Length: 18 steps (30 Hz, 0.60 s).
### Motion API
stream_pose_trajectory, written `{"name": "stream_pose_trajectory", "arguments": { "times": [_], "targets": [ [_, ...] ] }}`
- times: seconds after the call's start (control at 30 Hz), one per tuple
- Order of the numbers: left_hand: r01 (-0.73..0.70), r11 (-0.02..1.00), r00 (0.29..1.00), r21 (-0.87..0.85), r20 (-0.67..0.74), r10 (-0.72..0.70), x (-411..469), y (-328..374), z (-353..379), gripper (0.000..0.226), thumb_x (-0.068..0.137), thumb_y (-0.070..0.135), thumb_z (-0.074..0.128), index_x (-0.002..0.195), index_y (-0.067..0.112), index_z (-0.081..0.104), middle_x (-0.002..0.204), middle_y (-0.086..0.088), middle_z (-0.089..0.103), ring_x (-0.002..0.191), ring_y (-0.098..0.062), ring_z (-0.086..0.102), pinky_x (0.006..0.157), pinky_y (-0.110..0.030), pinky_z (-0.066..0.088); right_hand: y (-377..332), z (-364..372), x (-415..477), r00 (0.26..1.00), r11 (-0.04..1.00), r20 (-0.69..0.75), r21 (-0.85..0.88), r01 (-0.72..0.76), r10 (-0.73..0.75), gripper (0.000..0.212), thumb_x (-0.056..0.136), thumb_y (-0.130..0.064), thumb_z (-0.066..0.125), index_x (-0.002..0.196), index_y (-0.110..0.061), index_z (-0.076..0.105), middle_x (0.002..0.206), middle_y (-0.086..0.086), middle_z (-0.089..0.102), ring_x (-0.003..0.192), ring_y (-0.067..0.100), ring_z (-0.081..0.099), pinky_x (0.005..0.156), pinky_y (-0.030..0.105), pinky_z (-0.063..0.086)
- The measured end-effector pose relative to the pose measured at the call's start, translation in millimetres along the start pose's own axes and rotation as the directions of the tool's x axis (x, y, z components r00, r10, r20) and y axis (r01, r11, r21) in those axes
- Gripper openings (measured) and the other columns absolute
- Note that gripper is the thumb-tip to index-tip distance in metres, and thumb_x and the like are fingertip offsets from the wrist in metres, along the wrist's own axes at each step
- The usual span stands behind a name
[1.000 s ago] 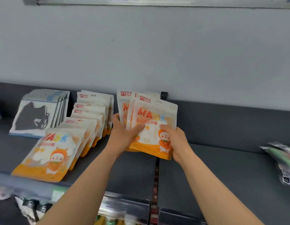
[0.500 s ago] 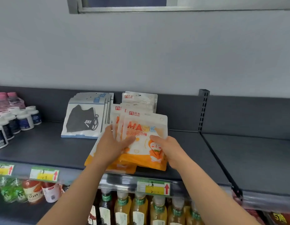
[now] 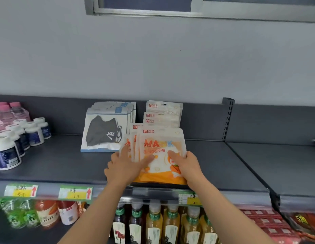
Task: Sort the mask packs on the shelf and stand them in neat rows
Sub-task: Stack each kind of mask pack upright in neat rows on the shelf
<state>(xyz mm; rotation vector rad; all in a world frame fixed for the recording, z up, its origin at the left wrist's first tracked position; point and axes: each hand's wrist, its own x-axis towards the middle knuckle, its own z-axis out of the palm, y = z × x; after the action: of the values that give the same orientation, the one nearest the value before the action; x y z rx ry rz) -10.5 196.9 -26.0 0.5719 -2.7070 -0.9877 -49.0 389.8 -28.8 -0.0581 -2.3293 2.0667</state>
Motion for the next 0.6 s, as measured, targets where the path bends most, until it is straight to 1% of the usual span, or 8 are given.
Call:
{"name": "stream_pose_trajectory", "arguments": {
  "times": [0.07, 0.1, 0.23, 0.3, 0.4, 0.5, 0.57, 0.6],
  "targets": [
    [0.0, 1.0, 1.0, -0.01, -0.011, 0.0, 2, 2, 4, 0.128, 0.047, 0.1, 0.039, 0.153, 0.037, 0.009, 0.154, -0.011, 0.022, 0.137, -0.036, 0.033, 0.11, -0.052, 0.031, 0, 1, -1, 0.998, 0.998, -0.045, -0.055, 0.038, -0.041, 0.04, 0.085, -0.044, 0.069, 0.105, -0.013, 0.053, 0.101, 0.003, 0.064, 0.075, 0.01, 0.063, 0.046, 0.016, 0.046],
    [-0.003, 1.0, 1.0, -0.016, -0.021, 0.003, 3, 4, 6, 0.127, 0.048, 0.1, 0.041, 0.153, 0.036, 0.009, 0.153, -0.011, 0.022, 0.136, -0.036, 0.034, 0.11, -0.052, 0.033, -1, 1, 0, 0.997, 0.996, -0.052, -0.077, 0.054, -0.058, 0.041, 0.086, -0.044, 0.068, 0.107, -0.013, 0.051, 0.101, 0.003, 0.063, 0.072, 0.009, 0.062, 0.042, 0.014, 0.043],
    [-0.021, 0.998, 1.0, -0.06, -0.007, 0.021, 7, 9, 8, 0.127, 0.051, 0.095, 0.05, 0.154, 0.034, 0.006, 0.156, -0.015, 0.017, 0.139, -0.038, 0.031, 0.111, -0.054, 0.031, -6, -6, -2, 0.996, 0.986, -0.005, -0.14, 0.089, -0.09, 0.047, 0.089, -0.044, 0.064, 0.113, -0.008, 0.049, 0.096, 0.0, 0.06, 0.064, 0.003, 0.061, 0.041, 0.011, 0.042],
    [-0.039, 0.996, 0.999, -0.084, 0.017, 0.04, 7, 4, 8, 0.129, 0.051, 0.095, 0.051, 0.154, 0.033, 0.005, 0.159, -0.013, 0.015, 0.142, -0.037, 0.026, 0.112, -0.055, 0.029, -3, -11, -6, 0.996, 0.982, 0.01, -0.167, 0.088, -0.087, 0.046, 0.089, -0.045, 0.064, 0.115, -0.013, 0.046, 0.102, -0.003, 0.059, 0.073, 0.002, 0.06, 0.045, 0.013, 0.045],
    [-0.072, 0.993, 0.997, -0.094, 0.03, 0.075, 6, -4, 8, 0.13, 0.05, 0.095, 0.052, 0.154, 0.033, 0.007, 0.16, -0.011, 0.014, 0.145, -0.034, 0.023, 0.113, -0.057, 0.028, 0, -16, -10, 0.997, 0.981, 0.023, -0.176, 0.079, -0.076, 0.068, 0.082, -0.052, 0.069, 0.132, -0.017, 0.04, 0.121, -0.001, 0.059, 0.082, 0.006, 0.066, 0.058, 0.021, 0.054],
    [-0.099, 0.988, 0.994, -0.122, 0.029, 0.103, 4, -7, 6, 0.133, 0.043, 0.098, 0.051, 0.153, 0.036, 0.009, 0.158, -0.01, 0.021, 0.143, -0.033, 0.027, 0.111, -0.056, 0.031, 3, -19, -11, 0.997, 0.98, 0.038, -0.185, 0.077, -0.072, 0.085, 0.081, -0.05, 0.07, 0.147, -0.017, 0.027, 0.137, 0.003, 0.051, 0.088, 0.007, 0.064, 0.058, 0.017, 0.048],
    [-0.106, 0.985, 0.994, -0.138, 0.013, 0.109, 4, -7, 6, 0.136, 0.036, 0.1, 0.049, 0.152, 0.04, 0.008, 0.155, -0.009, 0.025, 0.142, -0.033, 0.029, 0.109, -0.056, 0.033, 5, -21, -10, 0.996, 0.978, 0.032, -0.186, 0.094, -0.089, 0.09, 0.081, -0.05, 0.071, 0.149, -0.018, 0.023, 0.139, 0.004, 0.05, 0.096, 0.011, 0.062, 0.059, 0.018, 0.046],
    [-0.107, 0.984, 0.994, -0.144, 0.005, 0.109, 4, -7, 7, 0.137, 0.034, 0.1, 0.048, 0.151, 0.041, 0.008, 0.155, -0.009, 0.026, 0.142, -0.032, 0.029, 0.109, -0.057, 0.033, 4, -21, -11, 0.995, 0.979, 0.029, -0.183, 0.094, -0.09, 0.09, 0.08, -0.049, 0.072, 0.149, -0.018, 0.022, 0.139, 0.005, 0.05, 0.094, 0.01, 0.062, 0.058, 0.017, 0.046]
  ]
}}
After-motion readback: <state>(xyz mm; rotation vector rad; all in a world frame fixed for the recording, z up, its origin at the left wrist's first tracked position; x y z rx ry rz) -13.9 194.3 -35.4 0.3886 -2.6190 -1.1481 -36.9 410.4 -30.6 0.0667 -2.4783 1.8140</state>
